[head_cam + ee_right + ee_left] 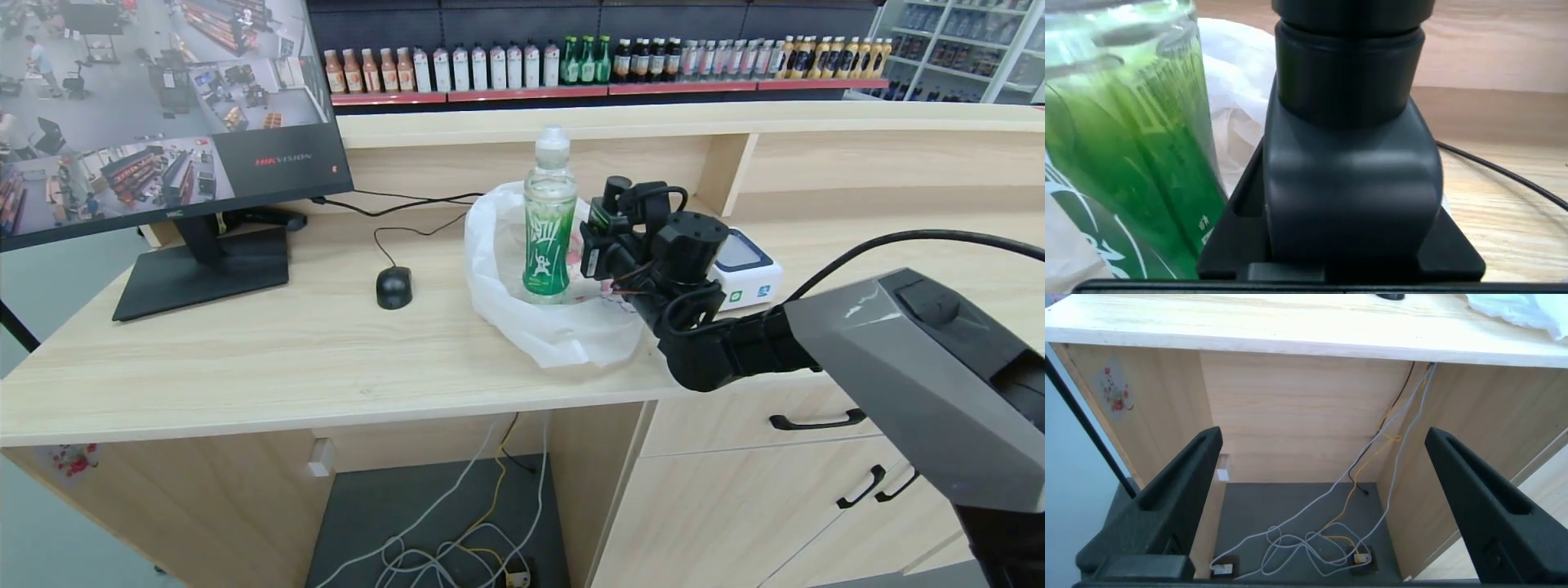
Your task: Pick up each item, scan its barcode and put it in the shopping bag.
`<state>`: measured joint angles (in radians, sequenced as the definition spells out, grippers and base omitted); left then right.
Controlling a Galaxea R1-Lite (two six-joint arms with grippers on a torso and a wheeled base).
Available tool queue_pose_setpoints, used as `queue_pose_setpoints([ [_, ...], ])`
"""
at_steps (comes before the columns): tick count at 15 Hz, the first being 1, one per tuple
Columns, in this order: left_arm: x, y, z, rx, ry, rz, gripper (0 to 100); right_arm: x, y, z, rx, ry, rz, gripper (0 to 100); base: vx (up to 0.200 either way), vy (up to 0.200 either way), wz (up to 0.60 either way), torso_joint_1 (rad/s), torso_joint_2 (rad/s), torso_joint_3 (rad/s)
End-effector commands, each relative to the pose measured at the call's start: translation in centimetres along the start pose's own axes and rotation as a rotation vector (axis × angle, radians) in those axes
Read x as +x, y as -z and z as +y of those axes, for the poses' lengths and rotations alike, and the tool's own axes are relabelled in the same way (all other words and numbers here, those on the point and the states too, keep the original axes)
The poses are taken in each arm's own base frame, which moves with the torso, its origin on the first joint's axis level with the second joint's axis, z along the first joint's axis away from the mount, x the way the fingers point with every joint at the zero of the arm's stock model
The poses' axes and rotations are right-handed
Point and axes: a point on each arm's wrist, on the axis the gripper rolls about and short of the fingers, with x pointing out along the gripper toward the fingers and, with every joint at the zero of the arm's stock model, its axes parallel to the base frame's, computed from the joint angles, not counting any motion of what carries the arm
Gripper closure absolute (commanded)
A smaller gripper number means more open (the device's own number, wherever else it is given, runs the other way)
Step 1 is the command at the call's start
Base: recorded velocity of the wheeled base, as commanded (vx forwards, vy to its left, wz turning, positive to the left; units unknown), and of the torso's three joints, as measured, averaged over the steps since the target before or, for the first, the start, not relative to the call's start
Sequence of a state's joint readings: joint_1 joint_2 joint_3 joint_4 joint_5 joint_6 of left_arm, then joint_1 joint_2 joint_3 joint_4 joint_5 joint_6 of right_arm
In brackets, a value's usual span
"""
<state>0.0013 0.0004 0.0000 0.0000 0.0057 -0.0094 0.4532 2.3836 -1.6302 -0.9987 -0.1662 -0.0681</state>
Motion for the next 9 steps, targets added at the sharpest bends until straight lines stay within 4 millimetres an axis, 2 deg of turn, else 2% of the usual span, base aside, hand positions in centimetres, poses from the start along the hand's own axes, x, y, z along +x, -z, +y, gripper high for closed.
queue_pose_setpoints([
  [1,0.0,0.0,0.0,-0.001,-0.001,0.0,0,0.1,1.1,0.1,-0.004,-0.003,0.016,100,0.0,0.0,0.0,0.0,0.0,0.0],
  [7,0.0,0.0,0.0,-0.001,-0.001,0.0,0,0.3,3.4,-0.5,-0.01,0.015,0.052,100,0.0,0.0,0.0,0.0,0.0,0.0],
  [9,0.0,0.0,0.0,-0.001,-0.001,0.0,0,0.3,3.5,-0.6,-0.012,0.018,0.053,100,0.0,0.0,0.0,0.0,0.0,0.0],
])
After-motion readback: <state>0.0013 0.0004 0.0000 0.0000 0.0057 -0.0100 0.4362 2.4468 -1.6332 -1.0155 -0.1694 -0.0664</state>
